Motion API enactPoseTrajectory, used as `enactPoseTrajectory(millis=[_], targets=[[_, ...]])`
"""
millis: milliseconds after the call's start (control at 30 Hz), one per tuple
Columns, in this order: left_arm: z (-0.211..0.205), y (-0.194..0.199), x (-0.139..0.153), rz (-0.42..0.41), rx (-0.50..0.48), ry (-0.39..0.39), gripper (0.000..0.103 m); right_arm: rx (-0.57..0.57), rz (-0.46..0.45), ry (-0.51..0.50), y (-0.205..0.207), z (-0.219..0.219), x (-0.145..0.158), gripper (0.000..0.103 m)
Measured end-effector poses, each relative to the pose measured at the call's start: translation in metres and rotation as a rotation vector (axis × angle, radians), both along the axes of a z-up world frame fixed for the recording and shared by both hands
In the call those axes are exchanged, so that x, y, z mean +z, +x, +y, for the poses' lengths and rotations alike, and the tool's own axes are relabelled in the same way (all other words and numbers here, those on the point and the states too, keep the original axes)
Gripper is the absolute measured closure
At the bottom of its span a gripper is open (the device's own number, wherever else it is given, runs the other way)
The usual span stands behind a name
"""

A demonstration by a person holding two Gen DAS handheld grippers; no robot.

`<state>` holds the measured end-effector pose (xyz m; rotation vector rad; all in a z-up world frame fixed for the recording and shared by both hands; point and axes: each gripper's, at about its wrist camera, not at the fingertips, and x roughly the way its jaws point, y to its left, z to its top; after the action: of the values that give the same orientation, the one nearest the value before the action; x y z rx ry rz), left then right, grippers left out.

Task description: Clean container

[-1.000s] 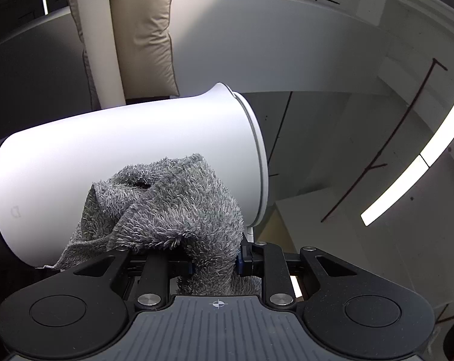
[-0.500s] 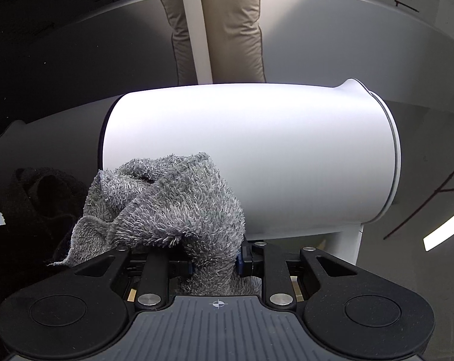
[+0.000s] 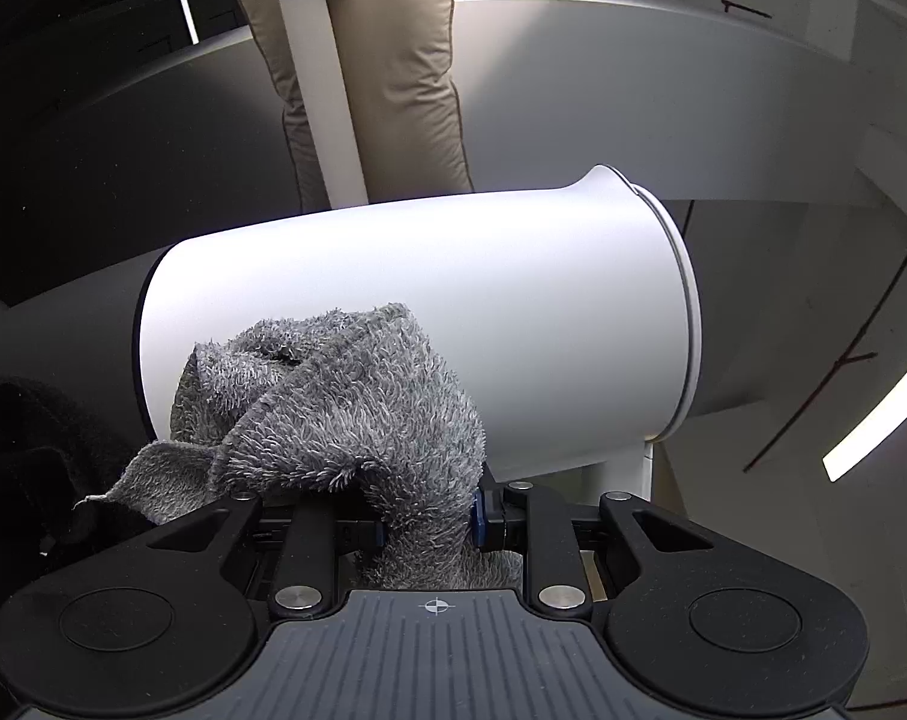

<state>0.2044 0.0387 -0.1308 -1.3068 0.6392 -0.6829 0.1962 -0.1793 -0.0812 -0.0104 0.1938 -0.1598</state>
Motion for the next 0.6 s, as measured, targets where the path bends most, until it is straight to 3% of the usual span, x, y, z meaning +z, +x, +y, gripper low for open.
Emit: enactPoseTrajectory(millis=[200,600], targets=[[0.005,-0.001,0.011,-0.048,0.048,-0.025,0.081,0.11,-0.013,0.018,0.006,-0.007,0.005,0.073],[0.024,-0.05,0.009,-0.072,0.09,-0.011,0.081,0.284,-0.022,0.038,0.019,-0.015,0.012,0.073]])
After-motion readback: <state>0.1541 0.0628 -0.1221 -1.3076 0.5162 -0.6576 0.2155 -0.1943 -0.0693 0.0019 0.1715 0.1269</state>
